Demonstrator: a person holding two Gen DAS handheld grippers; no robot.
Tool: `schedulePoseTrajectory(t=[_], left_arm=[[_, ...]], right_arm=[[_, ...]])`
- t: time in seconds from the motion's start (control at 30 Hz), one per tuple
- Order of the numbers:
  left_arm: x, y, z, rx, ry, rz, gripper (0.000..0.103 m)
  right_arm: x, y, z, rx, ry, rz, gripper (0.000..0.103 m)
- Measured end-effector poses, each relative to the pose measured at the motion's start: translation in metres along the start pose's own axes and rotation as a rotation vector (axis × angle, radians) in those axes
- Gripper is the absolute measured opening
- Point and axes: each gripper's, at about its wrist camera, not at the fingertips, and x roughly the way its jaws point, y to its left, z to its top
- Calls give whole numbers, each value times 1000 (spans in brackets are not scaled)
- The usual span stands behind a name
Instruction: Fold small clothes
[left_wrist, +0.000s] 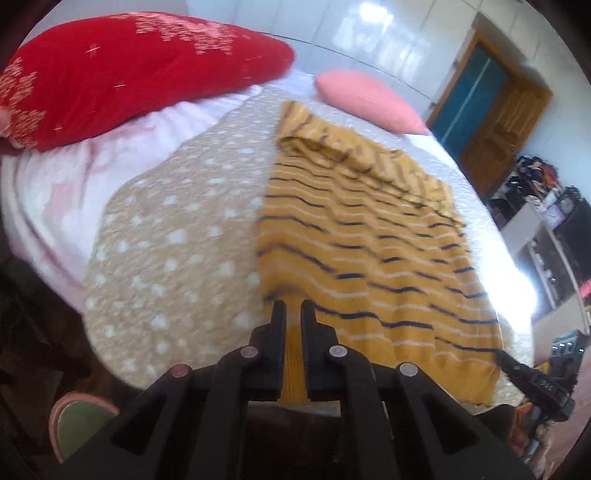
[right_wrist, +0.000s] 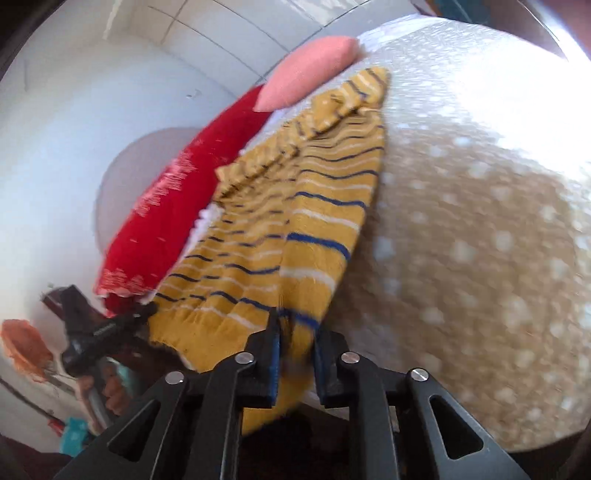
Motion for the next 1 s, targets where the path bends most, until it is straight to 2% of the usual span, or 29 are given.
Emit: schedulePoseTrajectory(t=[0.03,0.07,0.1,0.13,0.17,0.2,0.3,0.4,0.5,0.53,0.57,0.63,0.67,0.8,0.9,0.97,1.0], left_arm=[[-3,4,-1,-4,-10,5,11],[-7,8,0,-10,-30,13,20],[-13,13,1,-13,-56,21,28],[-17,16,2,-15,-77,26,48],[-22,19,3,-17,-103,28,62],[-24,20,5,-17,-120,28,66],[-17,16,9,14,-131,40,68],[-1,2,13,66,-113,40,68],[19,-15,23,113,-109,28,71],[27,-20,28,123,-117,25,76],[37,-25,34,130,-134,20,82],[57,-29,42,129,-150,35,84],[71,-30,46,126,-133,46,84],[107,-26,41,101,-68,37,84],[114,-25,32,137,-95,77,85],[115,-25,30,153,-104,68,89],[116,-25,30,156,-106,63,89]], right_arm=[[-7,-3,0,7,-11,-3,20],[-15,-7,3,19,-36,1,22],[-25,-9,9,25,-68,-6,33],[-32,-10,14,19,-92,-21,44],[-36,-7,21,5,-112,-42,47],[-38,-3,30,-15,-122,-55,50],[-22,16,57,-92,-113,-85,50],[8,35,97,-147,-128,-107,55],[49,39,144,-144,-133,-134,56],[62,38,158,-132,-134,-144,56],[80,35,178,-117,-135,-165,56],[109,31,207,-115,-127,-235,56],[128,28,225,-107,-111,-281,56],[181,15,260,-61,-35,-352,56],[204,11,269,-39,6,-346,56],[212,17,271,-69,24,-340,32],[214,22,273,-94,43,-330,8]])
